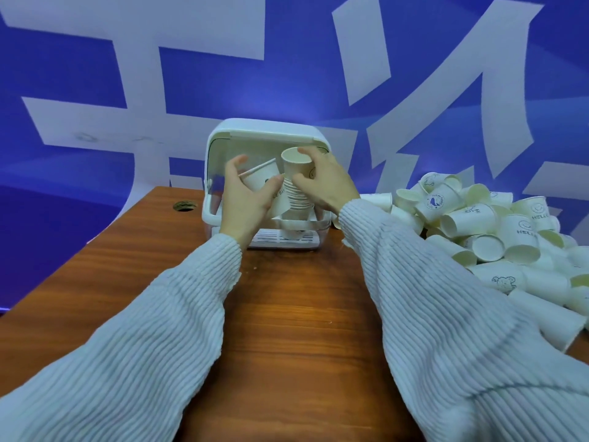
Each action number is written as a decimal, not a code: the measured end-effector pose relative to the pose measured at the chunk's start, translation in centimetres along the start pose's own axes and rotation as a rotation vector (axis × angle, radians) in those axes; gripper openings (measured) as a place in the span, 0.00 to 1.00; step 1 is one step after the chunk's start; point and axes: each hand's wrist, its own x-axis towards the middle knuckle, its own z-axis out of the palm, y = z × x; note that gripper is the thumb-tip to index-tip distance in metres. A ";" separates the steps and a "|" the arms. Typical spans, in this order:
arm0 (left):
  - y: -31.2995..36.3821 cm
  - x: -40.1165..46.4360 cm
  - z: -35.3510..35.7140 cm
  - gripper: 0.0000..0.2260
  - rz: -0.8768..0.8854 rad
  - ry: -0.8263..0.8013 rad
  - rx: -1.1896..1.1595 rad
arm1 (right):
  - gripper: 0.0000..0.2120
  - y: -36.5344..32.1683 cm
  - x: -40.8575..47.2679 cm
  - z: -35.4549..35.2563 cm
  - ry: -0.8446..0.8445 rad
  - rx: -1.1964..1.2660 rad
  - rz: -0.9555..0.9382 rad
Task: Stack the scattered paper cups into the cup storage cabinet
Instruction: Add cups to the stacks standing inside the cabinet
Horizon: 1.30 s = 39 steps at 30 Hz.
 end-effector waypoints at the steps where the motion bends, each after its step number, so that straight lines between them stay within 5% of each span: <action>1: -0.1 0.1 -0.1 0.31 0.000 0.001 0.000 | 0.28 0.0 0.1 0.1 -0.016 -0.085 0.010; 6: -0.4 0.7 -0.2 0.32 0.017 0.037 0.008 | 0.23 0.9 0.1 1.4 0.036 -0.298 -0.218; 12: -0.2 2.0 0.2 0.31 0.068 0.082 0.059 | 0.28 1.8 0.4 0.8 -0.166 -0.502 -0.237; 14: 0.2 2.8 0.7 0.31 0.091 0.093 0.060 | 0.35 1.6 0.1 0.8 -0.224 -0.360 -0.202; 17: 0.9 4.1 1.9 0.34 0.128 0.080 0.098 | 0.44 1.7 -1.3 1.5 -0.098 -0.008 -0.111; 23: 1.2 5.8 3.9 0.33 0.289 -0.019 0.365 | 0.51 1.9 -2.1 2.3 0.013 0.272 0.005; 30: -1.8 5.2 4.7 0.37 0.217 -0.290 0.756 | 0.51 2.4 -1.9 3.1 -0.003 0.421 0.056; 34: -2.6 5.4 4.5 0.41 0.200 -0.360 0.745 | 0.51 4.2 -2.1 4.2 -0.051 0.567 0.100; 39: -3.0 5.1 4.0 0.48 0.194 -0.453 0.581 | 0.34 4.4 -3.8 2.9 0.134 0.401 0.153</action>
